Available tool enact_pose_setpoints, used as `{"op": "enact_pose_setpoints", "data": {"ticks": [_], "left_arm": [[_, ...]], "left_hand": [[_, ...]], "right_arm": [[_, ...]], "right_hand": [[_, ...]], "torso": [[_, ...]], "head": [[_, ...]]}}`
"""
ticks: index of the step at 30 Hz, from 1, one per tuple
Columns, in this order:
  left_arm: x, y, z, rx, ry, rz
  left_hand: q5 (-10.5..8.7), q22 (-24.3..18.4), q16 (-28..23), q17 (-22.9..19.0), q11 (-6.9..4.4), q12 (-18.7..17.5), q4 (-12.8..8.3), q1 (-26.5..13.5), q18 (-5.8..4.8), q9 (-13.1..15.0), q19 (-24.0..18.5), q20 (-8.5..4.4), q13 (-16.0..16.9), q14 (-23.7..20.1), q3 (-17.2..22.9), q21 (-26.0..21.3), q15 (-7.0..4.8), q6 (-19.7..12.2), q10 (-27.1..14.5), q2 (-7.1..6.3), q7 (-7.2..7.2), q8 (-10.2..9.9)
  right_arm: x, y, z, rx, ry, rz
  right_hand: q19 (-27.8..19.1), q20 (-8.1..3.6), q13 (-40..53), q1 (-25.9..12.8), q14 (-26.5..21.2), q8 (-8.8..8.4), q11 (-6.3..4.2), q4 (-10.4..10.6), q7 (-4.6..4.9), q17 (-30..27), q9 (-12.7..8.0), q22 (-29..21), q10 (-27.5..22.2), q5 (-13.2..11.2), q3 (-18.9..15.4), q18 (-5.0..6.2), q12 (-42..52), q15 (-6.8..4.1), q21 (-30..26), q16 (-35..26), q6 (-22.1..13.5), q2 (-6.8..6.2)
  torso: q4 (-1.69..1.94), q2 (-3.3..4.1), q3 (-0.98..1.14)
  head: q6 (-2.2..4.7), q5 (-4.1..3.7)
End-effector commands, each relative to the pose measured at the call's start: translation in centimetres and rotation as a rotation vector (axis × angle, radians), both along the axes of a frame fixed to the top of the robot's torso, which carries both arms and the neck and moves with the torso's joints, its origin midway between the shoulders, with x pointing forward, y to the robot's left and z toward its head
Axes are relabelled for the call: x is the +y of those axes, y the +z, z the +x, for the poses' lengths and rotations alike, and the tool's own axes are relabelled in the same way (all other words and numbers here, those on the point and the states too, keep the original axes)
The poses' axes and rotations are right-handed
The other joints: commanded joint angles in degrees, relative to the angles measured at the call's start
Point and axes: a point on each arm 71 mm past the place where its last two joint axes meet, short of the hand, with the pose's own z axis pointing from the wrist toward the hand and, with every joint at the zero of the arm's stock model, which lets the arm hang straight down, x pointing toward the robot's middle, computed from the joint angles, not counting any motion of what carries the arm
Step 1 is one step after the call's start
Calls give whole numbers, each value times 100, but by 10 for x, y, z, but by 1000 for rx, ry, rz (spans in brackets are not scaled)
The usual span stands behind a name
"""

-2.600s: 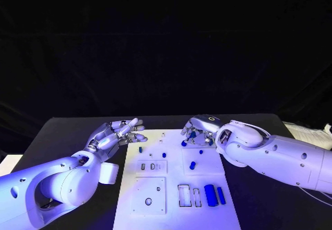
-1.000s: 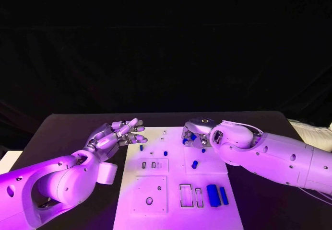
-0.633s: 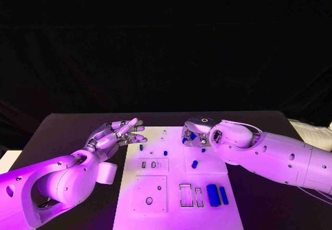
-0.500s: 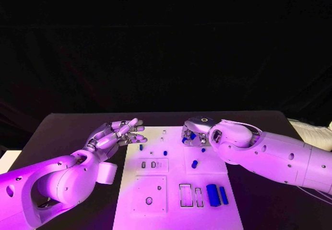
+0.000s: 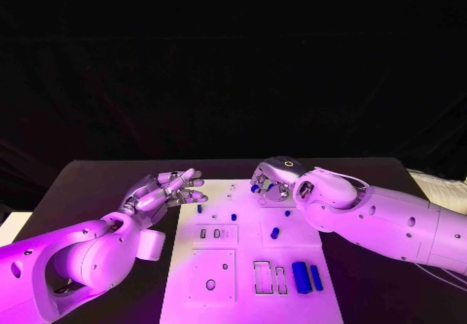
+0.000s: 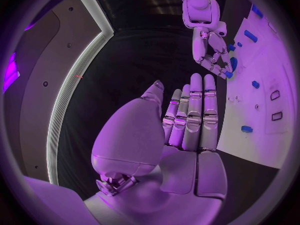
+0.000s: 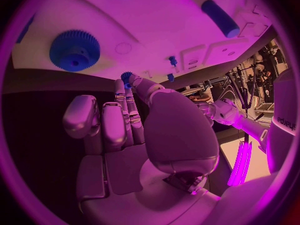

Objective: Assemble the parts on the task board

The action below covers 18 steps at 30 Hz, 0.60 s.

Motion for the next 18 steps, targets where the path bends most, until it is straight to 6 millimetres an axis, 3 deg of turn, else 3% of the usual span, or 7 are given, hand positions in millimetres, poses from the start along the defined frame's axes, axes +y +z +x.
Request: {"op": "enact_pose_setpoints", "data": {"ticks": [1, 18], "left_arm": [[-3, 2, -1, -4, -30, -18], [-8, 4, -5, -7, -46, -26]], "left_hand": [[-11, -7, -40, 10, 17, -35, -44, 41, 65, 2, 26, -14, -6, -36, 3, -30, 20, 53, 31, -5, 4, -25], [-11, -11, -50, 15, 17, -41, -50, 45, 65, 2, 21, -13, -7, -44, 3, -36, 21, 54, 34, -7, 4, -29]], "right_arm": [[4, 11, 1, -87, -2, 66], [31, 14, 15, -73, 13, 44]], "right_hand": [[-42, 3, -8, 36, 200, -4, 2, 4, -7, -6, 11, 8, 27, 27, 22, -65, -23, -35, 31, 13, 39, -44], [-50, 3, -8, 42, 202, -1, -2, 10, -11, 26, 22, 32, 46, 53, 52, -66, -21, -36, 53, 40, 73, -58]], "torso": [[9, 24, 5], [64, 157, -11]], "head": [[18, 18], [19, -6]]}}
